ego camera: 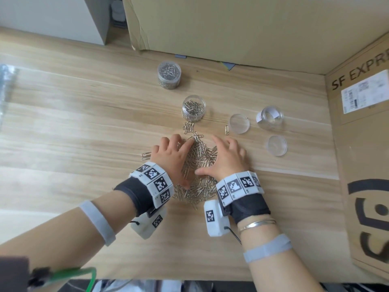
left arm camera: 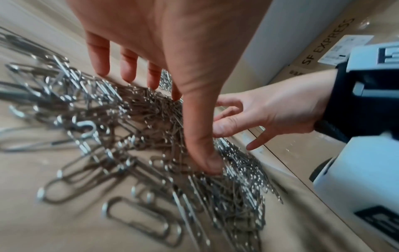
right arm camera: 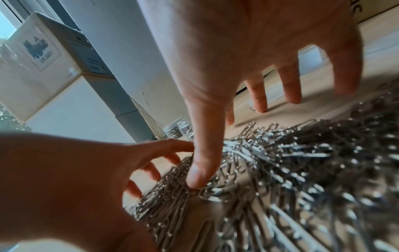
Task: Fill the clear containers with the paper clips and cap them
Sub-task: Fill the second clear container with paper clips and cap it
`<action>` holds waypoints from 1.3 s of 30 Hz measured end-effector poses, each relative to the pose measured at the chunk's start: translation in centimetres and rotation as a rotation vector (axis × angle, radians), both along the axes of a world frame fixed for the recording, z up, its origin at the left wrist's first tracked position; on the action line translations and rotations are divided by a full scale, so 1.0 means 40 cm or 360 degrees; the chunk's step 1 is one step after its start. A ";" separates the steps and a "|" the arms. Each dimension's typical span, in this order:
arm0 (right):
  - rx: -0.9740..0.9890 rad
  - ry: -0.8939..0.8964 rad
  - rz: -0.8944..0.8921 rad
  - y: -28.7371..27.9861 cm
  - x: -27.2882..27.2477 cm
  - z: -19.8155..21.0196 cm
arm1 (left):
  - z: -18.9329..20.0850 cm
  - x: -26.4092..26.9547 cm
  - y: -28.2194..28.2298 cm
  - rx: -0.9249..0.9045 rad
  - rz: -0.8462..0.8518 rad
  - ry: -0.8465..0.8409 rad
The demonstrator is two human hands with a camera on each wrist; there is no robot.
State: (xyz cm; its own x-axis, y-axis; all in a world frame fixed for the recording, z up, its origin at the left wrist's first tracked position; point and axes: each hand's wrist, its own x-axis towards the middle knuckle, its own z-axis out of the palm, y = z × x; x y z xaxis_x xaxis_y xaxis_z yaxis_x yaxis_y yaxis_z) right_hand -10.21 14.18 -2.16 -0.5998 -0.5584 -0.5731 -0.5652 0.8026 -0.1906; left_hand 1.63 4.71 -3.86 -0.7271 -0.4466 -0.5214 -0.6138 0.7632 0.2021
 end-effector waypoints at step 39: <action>-0.0544 0.0026 -0.0019 -0.087 -0.053 -0.023 | 0.036 -0.084 -0.093 0.0377 0.0389 0.0733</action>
